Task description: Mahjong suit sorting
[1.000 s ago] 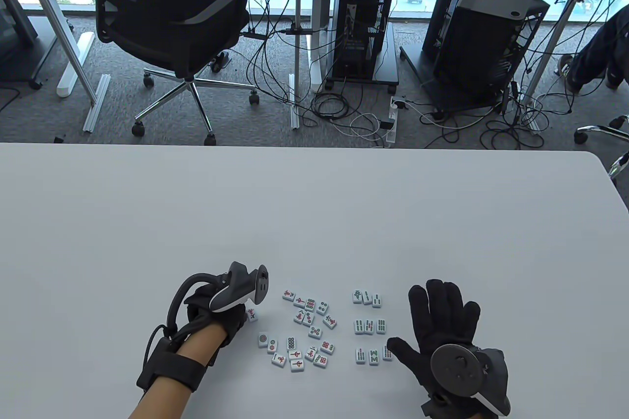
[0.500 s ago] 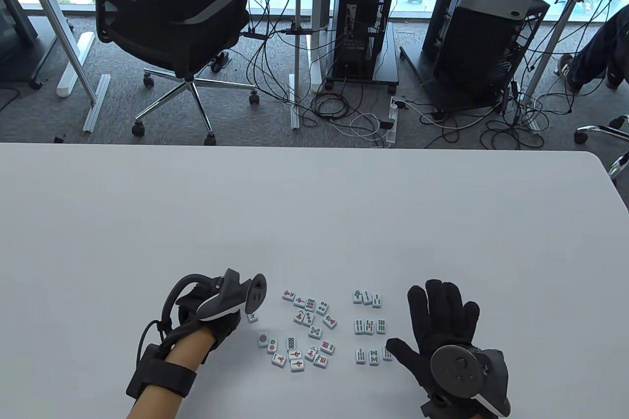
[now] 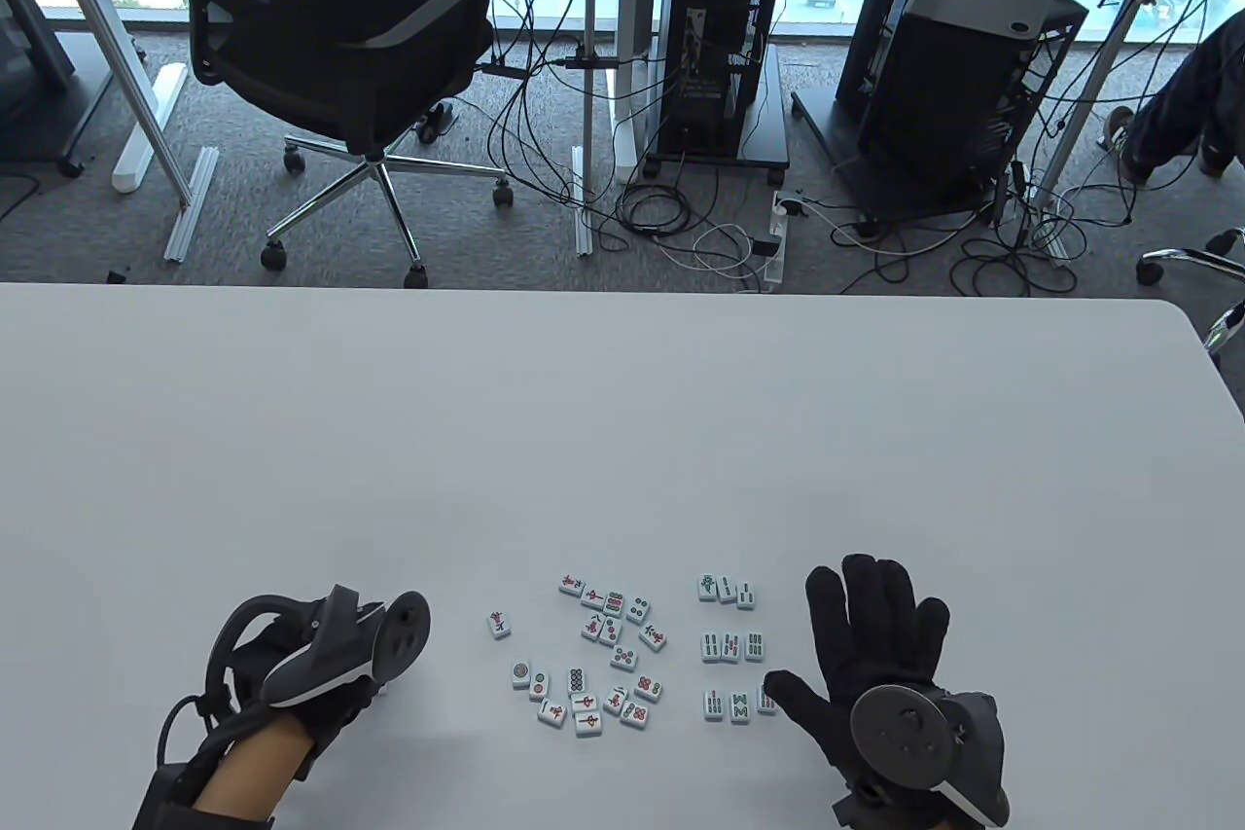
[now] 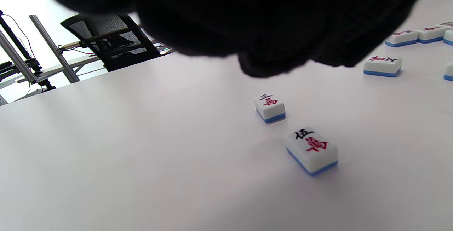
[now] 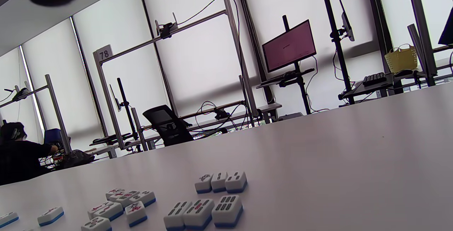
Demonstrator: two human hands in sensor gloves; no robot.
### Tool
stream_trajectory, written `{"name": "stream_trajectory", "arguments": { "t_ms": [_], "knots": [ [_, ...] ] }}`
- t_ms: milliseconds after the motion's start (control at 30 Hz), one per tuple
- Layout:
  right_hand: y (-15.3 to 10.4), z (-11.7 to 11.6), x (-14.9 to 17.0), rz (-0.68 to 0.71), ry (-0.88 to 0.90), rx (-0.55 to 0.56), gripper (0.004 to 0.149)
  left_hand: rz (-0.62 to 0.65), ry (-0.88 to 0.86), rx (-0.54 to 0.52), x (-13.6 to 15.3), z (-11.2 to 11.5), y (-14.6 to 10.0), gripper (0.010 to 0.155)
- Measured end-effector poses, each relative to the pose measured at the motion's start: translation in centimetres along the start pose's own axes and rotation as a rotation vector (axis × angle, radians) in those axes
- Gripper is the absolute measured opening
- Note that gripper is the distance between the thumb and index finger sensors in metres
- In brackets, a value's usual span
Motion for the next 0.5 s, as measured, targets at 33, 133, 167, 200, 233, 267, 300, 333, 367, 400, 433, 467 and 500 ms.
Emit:
{"name": "stream_trajectory", "arguments": {
  "t_ms": [33,133,167,200,233,267,300,333,367,400,433,467,500],
  "knots": [
    [0.0,0.0,0.0,0.0,-0.001,-0.001,0.087,0.001,0.002,0.002,0.1,0.2,-0.2,0.061],
    [0.0,0.0,0.0,0.001,-0.004,-0.003,0.087,0.0,0.02,0.023,0.2,1.3,-1.0,0.062],
    [0.0,-0.1,0.0,0.001,-0.008,-0.007,0.087,0.0,0.028,0.029,0.3,1.6,-1.2,0.061],
    [0.0,-0.1,-0.1,0.001,-0.008,-0.007,0.087,-0.002,0.035,0.03,0.3,1.8,-1.2,0.061],
    [0.0,-0.1,-0.1,0.001,-0.009,-0.009,0.087,-0.006,0.043,0.032,0.3,2.1,-1.2,0.061],
    [0.0,-0.1,-0.1,0.001,-0.009,-0.009,0.087,-0.009,0.048,0.034,0.4,2.2,-1.2,0.061],
    [0.0,-0.1,-0.1,0.001,-0.009,-0.009,0.087,-0.013,0.048,0.035,0.5,2.4,-1.1,0.061],
    [0.0,-0.1,-0.1,0.001,-0.009,-0.009,0.087,-0.017,0.044,0.039,0.6,2.6,-0.9,0.061],
    [0.0,-0.1,-0.1,0.001,-0.009,-0.009,0.087,-0.02,0.042,0.04,0.6,2.6,-0.7,0.061],
    [0.0,-0.2,-0.1,-0.001,-0.009,-0.013,0.087,-0.026,0.04,0.037,0.7,2.6,-0.4,0.061],
    [0.0,-0.2,-0.1,-0.001,-0.008,-0.015,0.087,-0.033,0.043,0.036,0.8,2.6,-0.2,0.061],
    [0.0,-0.3,-0.1,-0.002,-0.008,-0.016,0.087,-0.04,0.046,0.039,0.9,2.7,0.1,0.061],
    [0.0,-0.2,-0.1,-0.002,-0.008,-0.016,0.087,-0.045,0.045,0.044,0.9,2.8,0.4,0.061]
  ]
}}
Point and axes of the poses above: the tracker on the back of each hand, its own x axis roughly to the little-finger side, its own y axis roughly from the wrist to the fingertips, z = x × y, the point moved 5 cm from there along y, roughly from the wrist to the fingertips, and after that the axes turned 1 degree about -z, right-handed, at the moved point
